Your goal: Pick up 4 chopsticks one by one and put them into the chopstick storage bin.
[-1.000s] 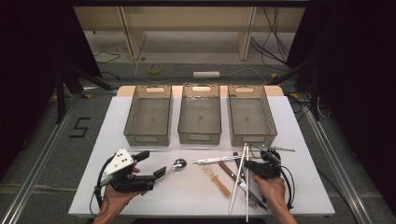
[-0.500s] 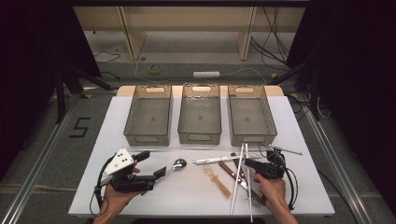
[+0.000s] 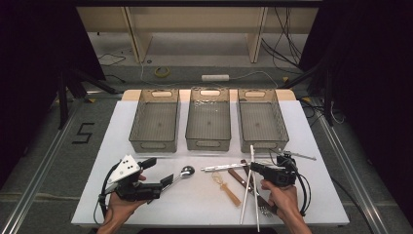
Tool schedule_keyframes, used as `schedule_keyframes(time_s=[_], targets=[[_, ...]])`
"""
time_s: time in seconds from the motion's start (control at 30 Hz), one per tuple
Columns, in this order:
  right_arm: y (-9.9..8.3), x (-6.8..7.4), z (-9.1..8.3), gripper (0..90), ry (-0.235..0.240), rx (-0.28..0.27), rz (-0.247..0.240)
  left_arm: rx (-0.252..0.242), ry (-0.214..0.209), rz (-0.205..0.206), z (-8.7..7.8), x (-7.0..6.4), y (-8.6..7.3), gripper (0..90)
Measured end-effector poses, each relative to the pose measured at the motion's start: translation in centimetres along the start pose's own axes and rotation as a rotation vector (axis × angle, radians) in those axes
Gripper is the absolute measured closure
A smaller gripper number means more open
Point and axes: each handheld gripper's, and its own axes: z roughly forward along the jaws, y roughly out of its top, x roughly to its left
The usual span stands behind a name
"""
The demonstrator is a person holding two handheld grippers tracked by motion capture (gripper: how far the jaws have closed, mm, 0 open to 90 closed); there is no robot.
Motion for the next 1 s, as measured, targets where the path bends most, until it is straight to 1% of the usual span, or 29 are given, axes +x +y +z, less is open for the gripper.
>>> schedule_keyframes(time_s=[0.03, 0.07, 0.1, 0.17, 0.23, 0.3, 0.33, 0.43, 0.47, 0.63, 0.7, 0.73, 0.83, 0.9, 0.97, 1.0], targets=[[0.2, 0.4, -0.1, 84.7, 0.013, 0.003, -0.022, 0.000, 0.000, -0.003, 0.0, 0.0, 0.0, 15.6], [0.5, 1.1, -0.3, 84.7, 0.022, 0.003, -0.072, 0.000, -0.001, -0.004, 0.1, 0.0, 0.0, 15.6], [0.5, 1.1, -0.3, 84.7, 0.022, 0.003, -0.072, 0.002, -0.001, -0.004, 0.1, 0.0, 0.0, 15.6], [0.8, 2.0, -0.5, 84.7, 0.029, 0.007, -0.138, 0.005, -0.002, -0.004, 0.1, 0.0, 0.0, 15.6], [1.2, 2.8, -0.5, 84.7, 0.050, 0.022, -0.194, 0.011, -0.005, -0.006, 0.2, 0.0, 0.0, 15.6], [1.4, 3.5, -0.4, 84.7, 0.054, 0.035, -0.240, 0.016, -0.006, -0.003, 0.3, 0.1, 0.0, 15.6], [1.5, 3.9, -0.3, 84.7, 0.052, 0.042, -0.272, 0.019, -0.009, -0.002, 0.4, 0.1, 0.0, 15.6], [1.8, 5.1, 0.1, 84.7, 0.052, 0.066, -0.341, 0.030, -0.016, -0.007, 0.6, 0.1, 0.1, 15.7], [1.8, 5.6, 0.3, 84.7, 0.058, 0.072, -0.365, 0.032, -0.018, -0.008, 0.6, 0.1, 0.1, 15.7], [1.9, 7.0, 0.9, 84.7, 0.085, 0.110, -0.440, 0.061, -0.037, -0.013, 1.1, 0.2, 0.2, 15.7], [1.9, 7.4, 1.1, 84.7, 0.093, 0.128, -0.466, 0.076, -0.051, -0.020, 1.3, 0.3, 0.2, 15.8], [1.8, 7.6, 1.2, 84.7, 0.100, 0.138, -0.483, 0.092, -0.062, -0.015, 1.5, 0.3, 0.3, 15.8], [1.6, 8.2, 1.5, 84.7, 0.117, 0.172, -0.527, 0.119, -0.083, -0.001, 2.1, 0.2, 0.5, 16.1], [1.4, 8.6, 1.7, 84.7, 0.120, 0.194, -0.562, 0.132, -0.099, 0.005, 2.5, 0.1, 0.7, 16.4], [1.3, 8.9, 1.9, 84.7, 0.130, 0.218, -0.583, 0.147, -0.114, 0.024, 2.8, -0.1, 1.0, 16.7], [1.2, 9.1, 2.0, 84.7, 0.136, 0.233, -0.604, 0.153, -0.123, 0.030, 3.0, -0.2, 1.2, 16.9]])
